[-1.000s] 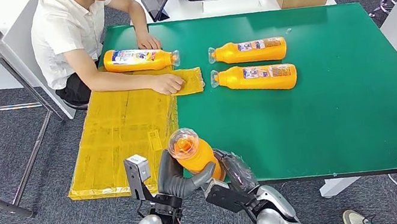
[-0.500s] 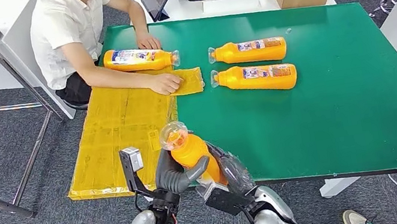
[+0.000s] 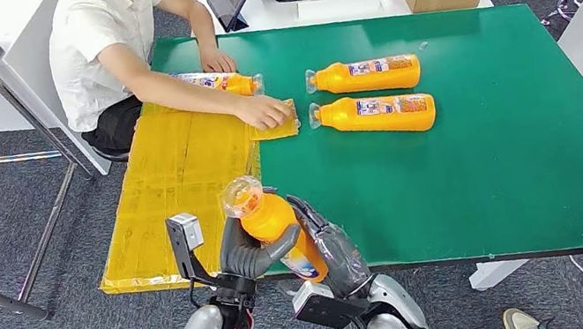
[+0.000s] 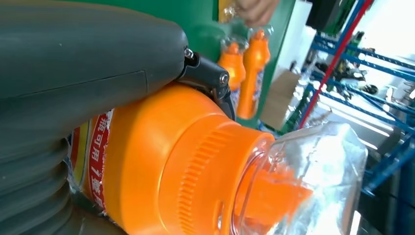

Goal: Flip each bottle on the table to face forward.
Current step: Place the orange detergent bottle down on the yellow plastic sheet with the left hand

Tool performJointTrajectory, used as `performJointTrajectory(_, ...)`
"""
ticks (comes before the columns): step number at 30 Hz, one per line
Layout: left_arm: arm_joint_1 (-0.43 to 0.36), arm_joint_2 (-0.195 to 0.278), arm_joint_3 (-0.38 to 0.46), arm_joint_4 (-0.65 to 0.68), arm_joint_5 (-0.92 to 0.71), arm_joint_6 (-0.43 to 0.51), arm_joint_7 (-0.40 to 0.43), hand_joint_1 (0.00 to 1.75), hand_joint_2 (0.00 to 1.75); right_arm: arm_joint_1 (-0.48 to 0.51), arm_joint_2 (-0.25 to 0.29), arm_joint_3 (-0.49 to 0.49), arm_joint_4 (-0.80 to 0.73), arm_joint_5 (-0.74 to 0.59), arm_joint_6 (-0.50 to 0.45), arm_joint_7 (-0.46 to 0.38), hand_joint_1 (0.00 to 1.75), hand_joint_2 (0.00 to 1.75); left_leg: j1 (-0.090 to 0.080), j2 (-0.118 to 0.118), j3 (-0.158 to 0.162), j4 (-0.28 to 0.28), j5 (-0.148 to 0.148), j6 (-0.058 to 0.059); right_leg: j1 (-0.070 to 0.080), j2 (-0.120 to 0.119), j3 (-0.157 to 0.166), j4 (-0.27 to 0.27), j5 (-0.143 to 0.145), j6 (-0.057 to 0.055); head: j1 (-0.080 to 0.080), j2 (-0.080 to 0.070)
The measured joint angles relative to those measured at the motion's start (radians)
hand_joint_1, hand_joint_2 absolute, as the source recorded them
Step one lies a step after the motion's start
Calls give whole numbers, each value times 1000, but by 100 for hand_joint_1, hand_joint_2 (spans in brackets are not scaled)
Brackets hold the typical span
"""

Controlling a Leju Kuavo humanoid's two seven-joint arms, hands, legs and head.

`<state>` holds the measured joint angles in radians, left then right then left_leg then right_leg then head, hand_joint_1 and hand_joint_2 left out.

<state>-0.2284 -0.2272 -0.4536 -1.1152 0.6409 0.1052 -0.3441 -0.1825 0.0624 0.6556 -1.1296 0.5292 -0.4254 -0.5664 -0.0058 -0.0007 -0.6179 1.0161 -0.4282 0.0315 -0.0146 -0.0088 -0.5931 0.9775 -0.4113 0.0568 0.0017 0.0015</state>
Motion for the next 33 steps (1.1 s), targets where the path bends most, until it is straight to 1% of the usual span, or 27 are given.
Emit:
performJointTrajectory(3, -4, 4, 22, -13, 40, -25, 13, 175, 175, 1, -8, 14, -16, 23, -24, -29, 0, 175, 0, 0, 0, 0, 0, 0, 0, 0, 0, 0, 0, 0, 0, 0)
performJointTrajectory(6, -8, 7, 40, -17, 52, -30, 16, 175, 175, 1, -16, 24, -30, 35, -42, -41, 0, 175, 0, 0, 0, 0, 0, 0, 0, 0, 0, 0, 0, 0, 0, 0)
performJointTrajectory(9, -19, 10, 58, -18, 38, -13, -6, 175, 175, 11, -22, 30, -45, 47, -94, -64, 0, 175, 0, 0, 0, 0, 0, 0, 0, 0, 0, 0, 0, 0, 0, 0)
performJointTrajectory(11, -31, 14, 70, -25, -16, 37, -42, 175, 175, 29, -25, 32, -66, 48, -152, -90, 0, 175, 0, 0, 0, 0, 0, 0, 0, 0, 0, 0, 0, 0, 0, 0)
performJointTrajectory(13, -45, 21, 79, -42, -117, 119, -84, 175, 175, 55, -28, 28, -104, 42, -214, -112, 0, 175, 0, 0, 0, 0, 0, 0, 0, 0, 0, 0, 0, 0, 0, 0)
performJointTrajectory(15, -59, 29, 82, -63, -232, 205, -115, 175, 175, 79, -30, 13, -151, 43, -254, -123, 0, 175, 0, 0, 0, 0, 0, 0, 0, 0, 0, 0, 0, 0, 0, 0)
performJointTrajectory(17, -71, 35, 84, -78, -304, 255, -128, 175, 175, 98, -31, -7, -193, 48, -266, -127, 0, 175, 0, 0, 0, 0, 0, 0, 0, 0, 0, 0, 0, 0, 0, 0)
performJointTrajectory(20, -80, 42, 86, -90, -334, 278, -132, 175, 175, 116, -31, -28, -236, 52, -268, -128, 0, 175, 0, 0, 0, 0, 0, 0, 0, 0, 0, 0, 0, 0, 0, 0)
performJointTrajectory(22, -87, 47, 83, -91, -391, 309, -127, 175, 175, 127, -29, -43, -262, 60, -268, -129, 0, 175, 0, 0, 0, 0, 0, 0, 0, 0, 0, 0, 0, 0, 0, 0)
performJointTrajectory(24, -104, 55, 68, -81, -522, 359, -102, 175, 175, 142, -21, -67, -297, 72, -268, -129, 0, 175, 0, -1, 0, 0, 0, 0, 0, 0, 0, 0, 0, 0, 0, 0)
performJointTrajectory(27, -154, 75, 23, -24, -795, 401, -9, 175, 175, 152, -4, -114, -349, 76, -268, -130, 0, 175, 0, -1, 0, 0, 0, 0, 0, -1, 0, 0, 0, 0, 0, 0)
performJointTrajectory(30, -211, 89, -24, 54, -1008, 387, 89, 175, 175, 152, 5, -146, -377, 66, -269, -130, 0, 175, 0, 0, 0, 0, 1, -1, 0, 0, 0, 0, 0, 0, 0, 0)
performJointTrajectory(33, -254, 94, -42, 124, -1135, 364, 147, 175, 175, 153, 10, -159, -390, 63, -269, -131, 0, 175, 0, 0, 0, 0, 1, -1, 0, 0, 0, 0, 0, 0, 0, 0)
